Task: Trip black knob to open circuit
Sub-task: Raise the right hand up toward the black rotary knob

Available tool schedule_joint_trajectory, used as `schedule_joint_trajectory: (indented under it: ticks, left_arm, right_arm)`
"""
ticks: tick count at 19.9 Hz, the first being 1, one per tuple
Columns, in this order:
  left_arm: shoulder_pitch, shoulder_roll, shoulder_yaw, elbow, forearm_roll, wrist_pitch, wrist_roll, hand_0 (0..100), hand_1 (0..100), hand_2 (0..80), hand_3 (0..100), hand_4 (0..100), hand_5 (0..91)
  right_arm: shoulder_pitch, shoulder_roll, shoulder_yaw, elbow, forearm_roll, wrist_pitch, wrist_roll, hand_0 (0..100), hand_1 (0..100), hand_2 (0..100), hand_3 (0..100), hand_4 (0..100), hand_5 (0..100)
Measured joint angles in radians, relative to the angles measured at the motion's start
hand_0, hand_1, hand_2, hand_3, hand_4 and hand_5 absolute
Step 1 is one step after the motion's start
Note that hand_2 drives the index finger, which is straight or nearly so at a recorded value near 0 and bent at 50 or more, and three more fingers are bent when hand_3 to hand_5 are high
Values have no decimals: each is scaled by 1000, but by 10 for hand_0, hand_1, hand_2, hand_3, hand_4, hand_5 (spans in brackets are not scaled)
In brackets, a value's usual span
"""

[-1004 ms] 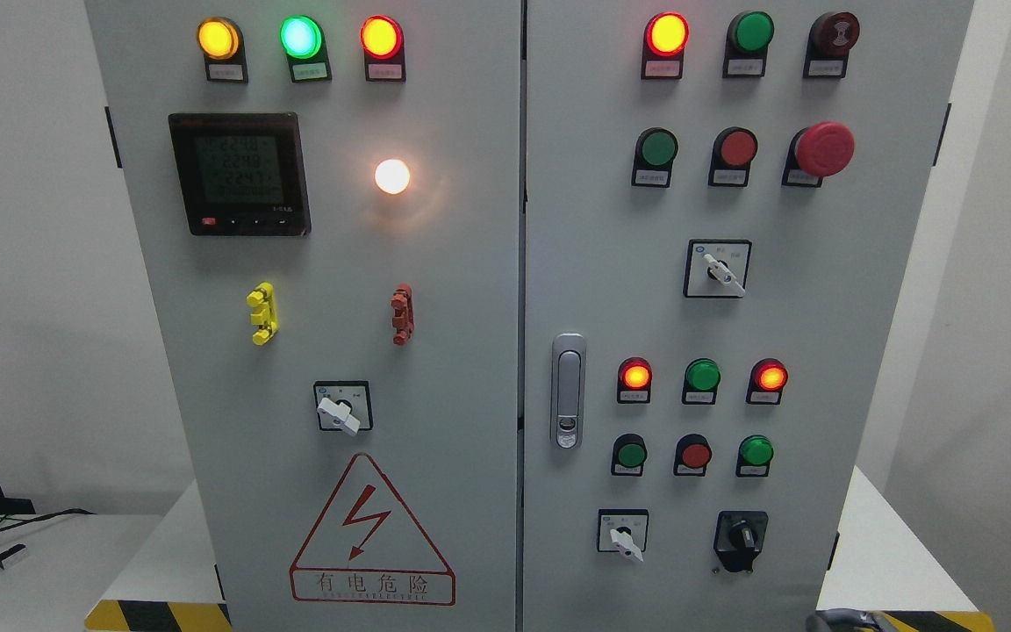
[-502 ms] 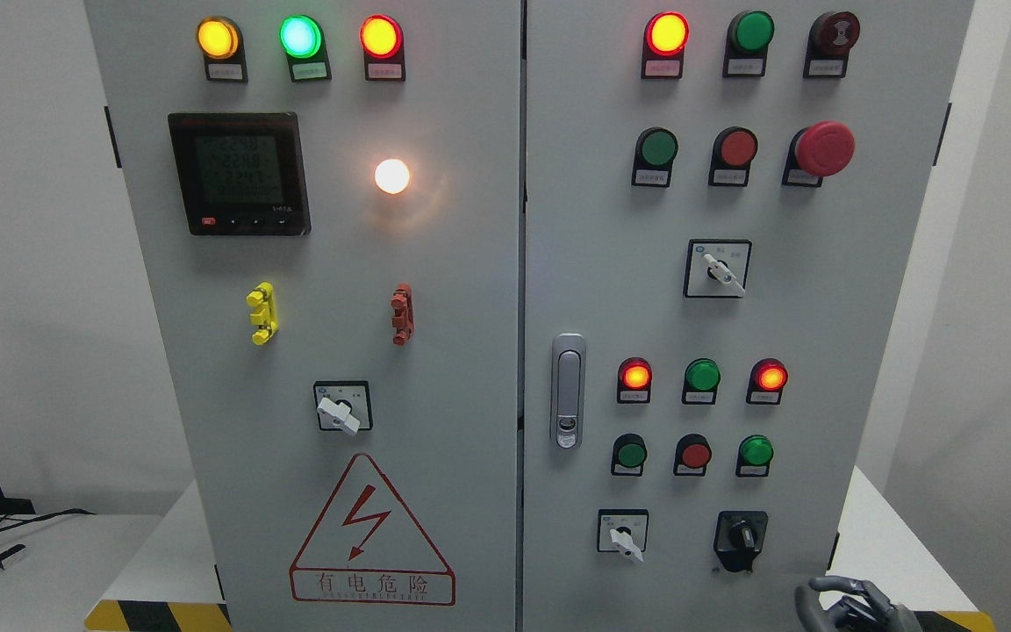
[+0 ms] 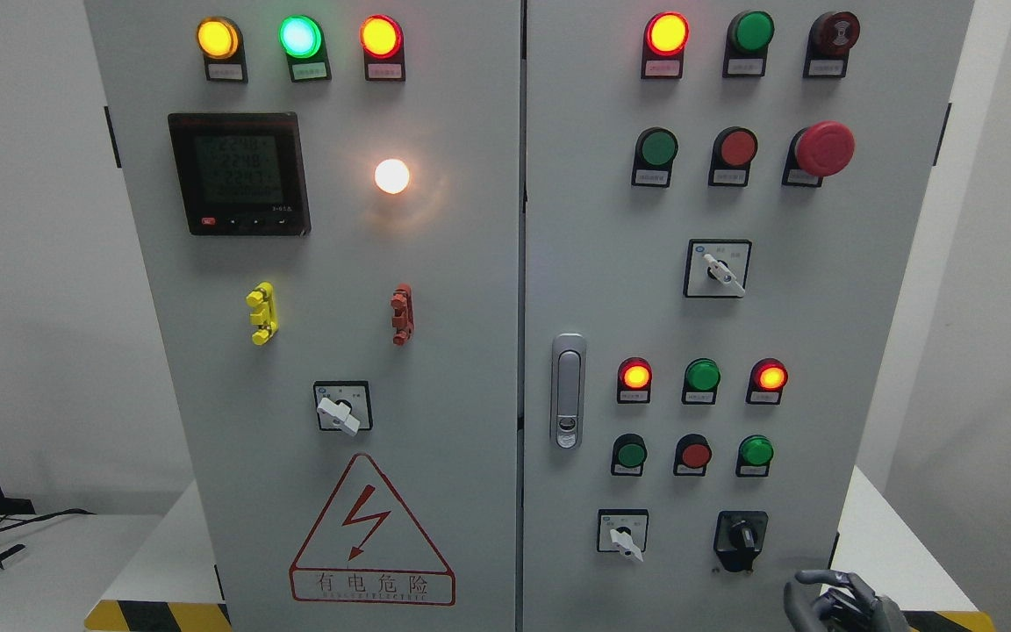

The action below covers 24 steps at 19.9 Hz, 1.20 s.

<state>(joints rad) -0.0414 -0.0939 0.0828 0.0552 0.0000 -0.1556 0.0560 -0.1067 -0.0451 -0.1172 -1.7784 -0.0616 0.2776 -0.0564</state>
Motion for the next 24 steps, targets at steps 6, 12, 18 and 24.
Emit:
schedule_joint_trajectory:
  ticks: [6,12,18,24]
  left_arm:
    - [0,0,0,0,0,0,0,120,389,0,0,0,0]
    - [0,0,0,0,0,0,0,120,389,0,0,0,0]
    - [0,0,0,0,0,0,0,120,389,0,0,0,0]
    - [0,0,0,0,0,0,0,120,389,0,0,0,0]
  right_arm:
    - [-2,2,20,0,4,0,-15,495,790,462,818,741,761]
    - [-3,3,33,0,6,0,-17,517,765,466,828,743,765]
    - [-7,4,40,2,6,0,-17,530,758,466,827,745,768]
    - [-18,4,44,12,8,1,-17,532,757,465,823,745,767]
